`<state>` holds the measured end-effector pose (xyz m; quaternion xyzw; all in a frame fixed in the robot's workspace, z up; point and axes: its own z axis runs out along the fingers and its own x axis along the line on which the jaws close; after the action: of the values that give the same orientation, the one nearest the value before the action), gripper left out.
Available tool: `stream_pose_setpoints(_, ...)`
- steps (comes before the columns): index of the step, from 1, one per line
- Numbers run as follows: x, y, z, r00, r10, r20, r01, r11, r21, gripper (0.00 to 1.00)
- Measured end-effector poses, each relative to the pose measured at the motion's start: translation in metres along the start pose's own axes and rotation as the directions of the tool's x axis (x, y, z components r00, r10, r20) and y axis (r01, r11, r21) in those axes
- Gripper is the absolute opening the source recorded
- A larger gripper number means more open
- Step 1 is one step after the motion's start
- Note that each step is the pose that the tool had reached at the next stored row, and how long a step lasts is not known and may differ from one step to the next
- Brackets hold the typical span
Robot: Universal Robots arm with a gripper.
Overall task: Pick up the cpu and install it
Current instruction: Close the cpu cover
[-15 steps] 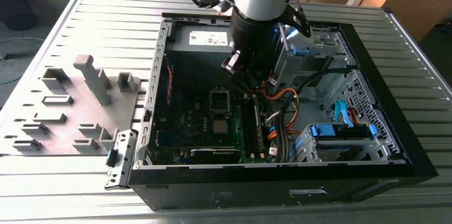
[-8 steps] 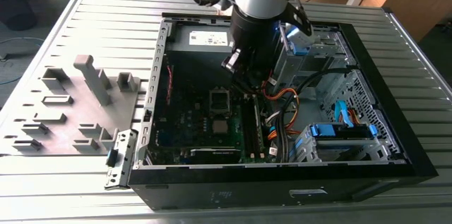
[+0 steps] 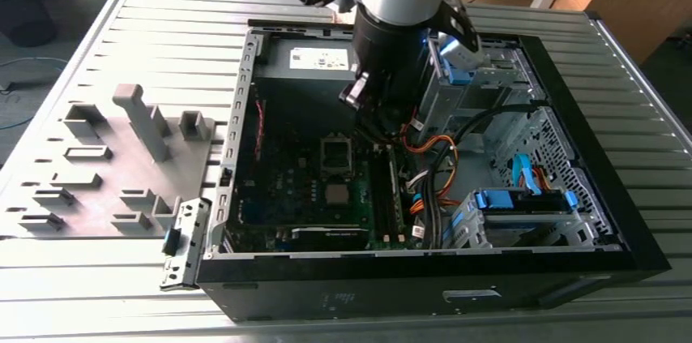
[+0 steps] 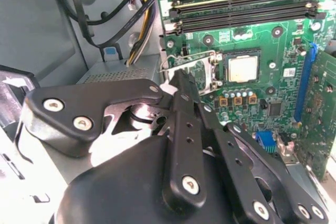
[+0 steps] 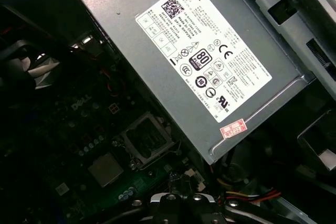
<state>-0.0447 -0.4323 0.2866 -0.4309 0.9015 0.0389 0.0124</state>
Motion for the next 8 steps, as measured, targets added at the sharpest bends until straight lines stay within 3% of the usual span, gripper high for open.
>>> stream_pose_setpoints(8, -0.0002, 0.0002, -0.0036, 1.0000, 0.000, 0.0000, 0.000, 1.0000, 0.0000, 0.11)
